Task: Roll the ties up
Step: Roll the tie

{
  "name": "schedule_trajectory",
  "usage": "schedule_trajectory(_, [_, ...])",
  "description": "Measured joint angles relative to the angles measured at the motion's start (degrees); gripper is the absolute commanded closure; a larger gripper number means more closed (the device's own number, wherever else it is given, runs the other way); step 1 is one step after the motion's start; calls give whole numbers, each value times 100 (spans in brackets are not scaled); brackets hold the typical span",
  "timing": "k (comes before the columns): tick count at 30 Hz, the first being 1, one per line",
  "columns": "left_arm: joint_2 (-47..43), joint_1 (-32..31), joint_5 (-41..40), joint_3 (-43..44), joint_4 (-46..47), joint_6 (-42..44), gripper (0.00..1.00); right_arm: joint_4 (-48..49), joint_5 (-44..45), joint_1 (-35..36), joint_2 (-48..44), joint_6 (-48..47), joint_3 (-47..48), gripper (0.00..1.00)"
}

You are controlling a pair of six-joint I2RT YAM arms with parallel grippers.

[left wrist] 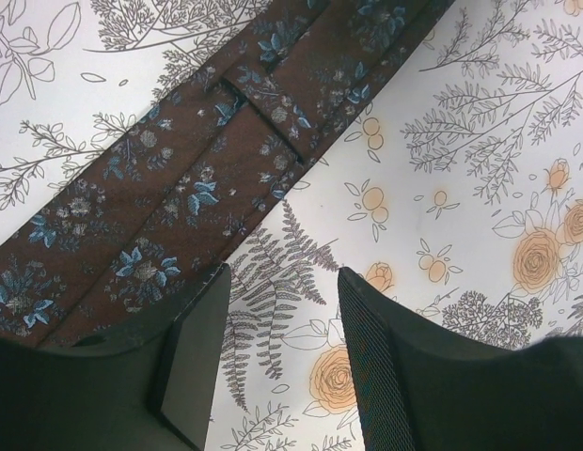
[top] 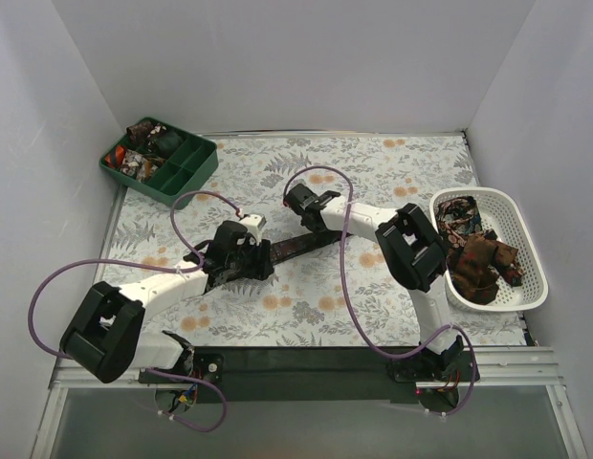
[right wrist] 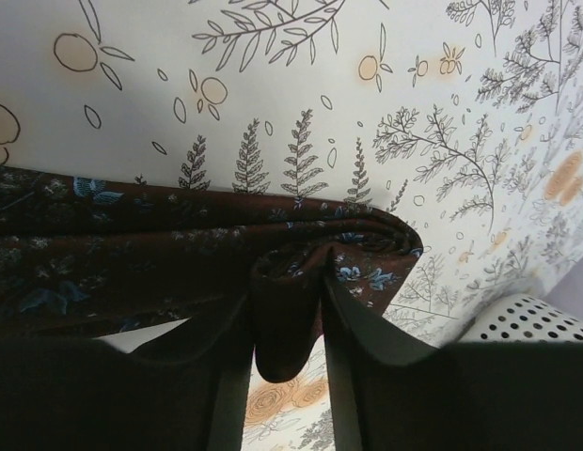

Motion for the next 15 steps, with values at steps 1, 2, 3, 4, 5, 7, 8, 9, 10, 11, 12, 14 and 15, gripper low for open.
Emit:
schedule_trajectory(1, [-20,0,2,0,0,-9,54,-15,-101,-31,-22,17,15,58])
schedule_trajectory(2, [-37,0,2,0,4,-13,54,-28,-229,-68,-57,52,26,57])
schedule_trajectory(3, [-50,0,4,0,2,-15,54,-26,-363,-120,-94,76,35,55])
schedule_trajectory(4, [-59,0,4,0,2,-15,53,-22,-544,-184,-138,109,42,51])
schedule_trajectory(5, [-66,0,4,2,0,-13,53,-20,-723,-238,-179,140,44,50])
schedule_trajectory(7, [-68,0,7,13,-9,-15,53,-2,-1088,-321,-256,212,44,44])
schedule_trajectory(8, [-68,0,9,33,-26,-15,53,7,-1270,-348,-289,243,44,43])
schedule_trajectory(9, [-68,0,9,63,-50,-15,53,9,-1456,-369,-326,286,44,42])
schedule_trajectory(10, [-66,0,11,114,-83,-15,53,13,-1644,-385,-361,313,44,40])
schedule_trajectory(11, [-59,0,11,170,-111,-15,52,13,-1812,-396,-396,339,44,38])
schedule_trajectory(12, [-46,0,15,254,-146,-17,52,11,-1965,-402,-439,354,44,36])
schedule_trajectory(14, [13,0,31,446,-160,-28,52,2,-2264,-428,-549,389,46,33])
schedule_trajectory(15, [63,0,44,562,-175,-39,51,-11,-2406,-452,-619,409,48,33])
